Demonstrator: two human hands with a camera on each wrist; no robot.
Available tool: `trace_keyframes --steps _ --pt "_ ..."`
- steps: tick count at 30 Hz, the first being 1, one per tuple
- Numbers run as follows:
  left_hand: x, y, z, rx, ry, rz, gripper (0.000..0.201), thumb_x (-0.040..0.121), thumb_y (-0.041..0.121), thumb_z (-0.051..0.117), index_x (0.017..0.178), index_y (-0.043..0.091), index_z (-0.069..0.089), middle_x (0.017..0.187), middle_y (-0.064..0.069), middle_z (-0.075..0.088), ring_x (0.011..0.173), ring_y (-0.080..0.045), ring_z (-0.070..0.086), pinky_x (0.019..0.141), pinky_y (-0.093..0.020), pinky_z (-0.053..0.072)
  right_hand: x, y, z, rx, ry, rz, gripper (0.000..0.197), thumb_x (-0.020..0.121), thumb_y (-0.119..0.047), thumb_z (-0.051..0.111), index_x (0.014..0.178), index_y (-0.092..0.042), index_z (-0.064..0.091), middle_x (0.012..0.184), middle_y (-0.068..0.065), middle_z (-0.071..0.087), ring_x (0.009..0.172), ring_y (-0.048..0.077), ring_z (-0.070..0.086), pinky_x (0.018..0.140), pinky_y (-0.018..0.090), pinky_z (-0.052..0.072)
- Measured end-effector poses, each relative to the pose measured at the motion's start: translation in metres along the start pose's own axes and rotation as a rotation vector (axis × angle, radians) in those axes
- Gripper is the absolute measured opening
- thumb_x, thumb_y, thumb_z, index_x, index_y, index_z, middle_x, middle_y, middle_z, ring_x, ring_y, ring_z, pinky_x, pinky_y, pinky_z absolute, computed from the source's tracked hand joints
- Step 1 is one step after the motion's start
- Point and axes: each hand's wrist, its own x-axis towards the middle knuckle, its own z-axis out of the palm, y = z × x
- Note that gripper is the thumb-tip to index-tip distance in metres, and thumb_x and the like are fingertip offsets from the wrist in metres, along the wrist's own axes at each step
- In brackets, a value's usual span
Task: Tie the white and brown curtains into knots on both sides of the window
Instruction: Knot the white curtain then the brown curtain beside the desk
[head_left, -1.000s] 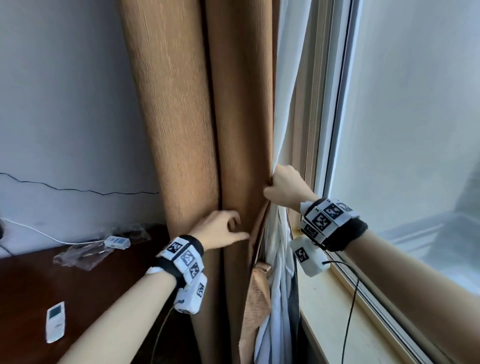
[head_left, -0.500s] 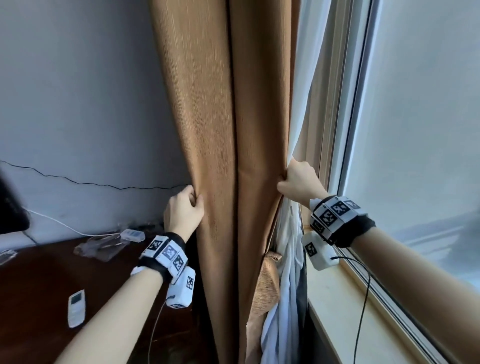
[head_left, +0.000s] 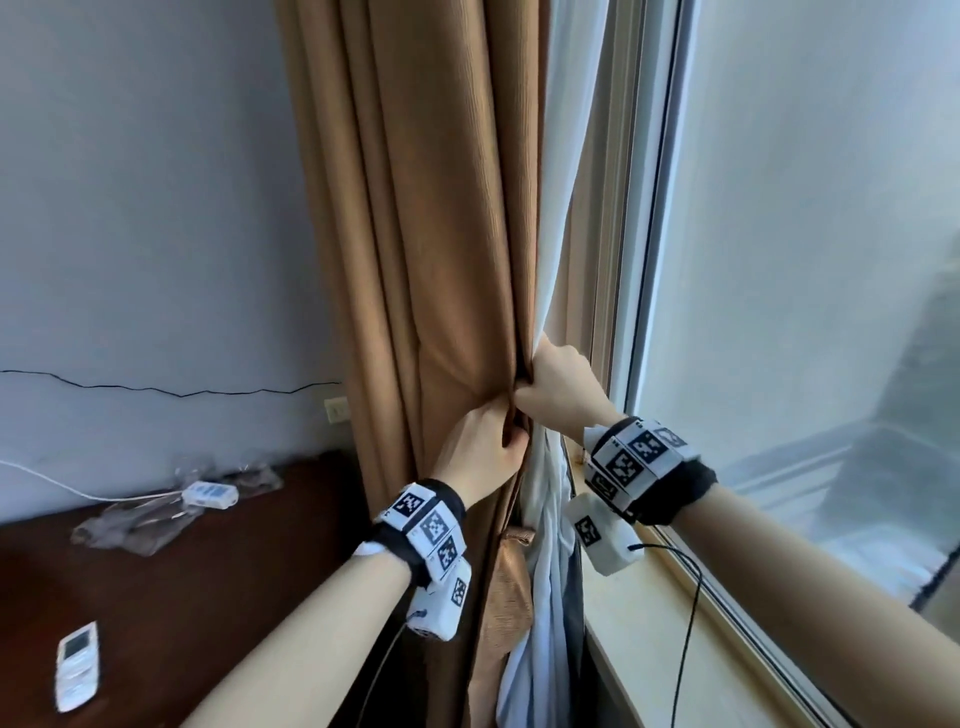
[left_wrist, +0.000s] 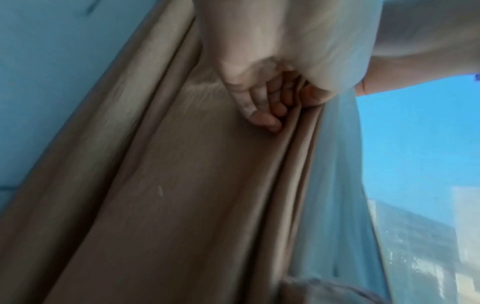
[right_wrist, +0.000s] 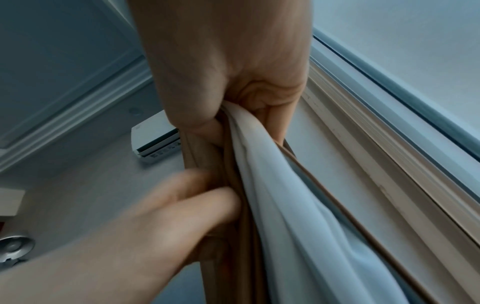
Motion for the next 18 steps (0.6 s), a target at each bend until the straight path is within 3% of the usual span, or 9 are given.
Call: trace_keyframes --steps 5,9,11,13,15,17,18 --pt "0.008 0.006 0.004 -0.051 -0.099 -0.001 0.019 0.089 0.013 0.05 0.105 0.006 0.057 0.105 -0.019 0.066 0.101 -0.038 0.059 0.074 -0.032 0.043 -0.001 0.007 -0.01 0.028 -0.07 0.001 0.027 0.079 -0.02 0.052 0.1 -0.013 0.038 0.078 0.006 0.054 0.079 0.034 0.056 0.065 0.035 0.046" --pt "0.009 0.006 0.008 -0.086 -0.165 -0.071 0.021 0.093 0.012 0.045 0.11 0.007 0.056 0.112 -0.016 0.064 0.105 -0.035 0.059 0.081 -0.03 0.044 0.005 0.004 -0.012 0.04 -0.103 -0.001 0.059 0.078 -0.053 0.056 0.119 -0.012 0.044 0.098 0.007 0.063 0.089 0.03 0.059 0.08 0.039 0.051" --pt "0.011 0.003 0.009 -0.084 -0.181 -0.072 0.023 0.094 0.012 0.046 0.114 0.006 0.056 0.115 -0.016 0.064 0.106 -0.034 0.059 0.086 -0.032 0.044 0.008 0.006 -0.005 -0.024 -0.053 -0.012 0.052 0.08 -0.045 0.058 0.118 -0.011 0.044 0.095 0.007 0.063 0.087 0.031 0.06 0.075 0.038 0.052" --pt "0.013 -0.003 0.005 -0.104 -0.216 -0.027 0.023 0.094 0.013 0.047 0.113 0.007 0.059 0.113 -0.014 0.066 0.105 -0.032 0.06 0.087 -0.032 0.046 0.007 0.007 0.002 -0.057 0.031 0.001 0.028 0.08 -0.022 0.054 0.103 -0.01 0.043 0.079 0.007 0.058 0.075 0.033 0.057 0.058 0.032 0.044" --pt "0.015 -0.016 -0.003 -0.102 -0.282 0.002 0.025 0.096 0.028 0.048 0.108 0.014 0.063 0.11 -0.007 0.068 0.104 -0.026 0.062 0.09 -0.035 0.048 0.005 0.007 0.005 -0.065 0.071 0.009 0.022 0.076 -0.015 0.052 0.095 -0.011 0.04 0.069 0.005 0.05 0.066 0.031 0.052 0.054 0.03 0.035" --pt "0.015 -0.036 -0.019 -0.087 -0.312 -0.044 0.046 0.091 0.058 0.04 0.094 0.022 0.068 0.095 0.002 0.071 0.094 -0.016 0.065 0.087 -0.035 0.049 0.004 0.006 0.006 -0.08 0.084 -0.014 0.021 0.076 -0.014 0.052 0.093 -0.012 0.039 0.065 0.003 0.046 0.064 0.03 0.048 0.057 0.03 0.034" --pt "0.015 -0.05 -0.027 -0.099 -0.266 -0.086 0.059 0.086 0.068 0.034 0.084 0.021 0.069 0.082 0.005 0.071 0.084 -0.013 0.066 0.082 -0.033 0.049 0.003 0.008 0.007 -0.086 0.089 -0.025 0.021 0.077 -0.014 0.053 0.092 -0.012 0.039 0.064 0.002 0.045 0.062 0.029 0.046 0.056 0.03 0.033"
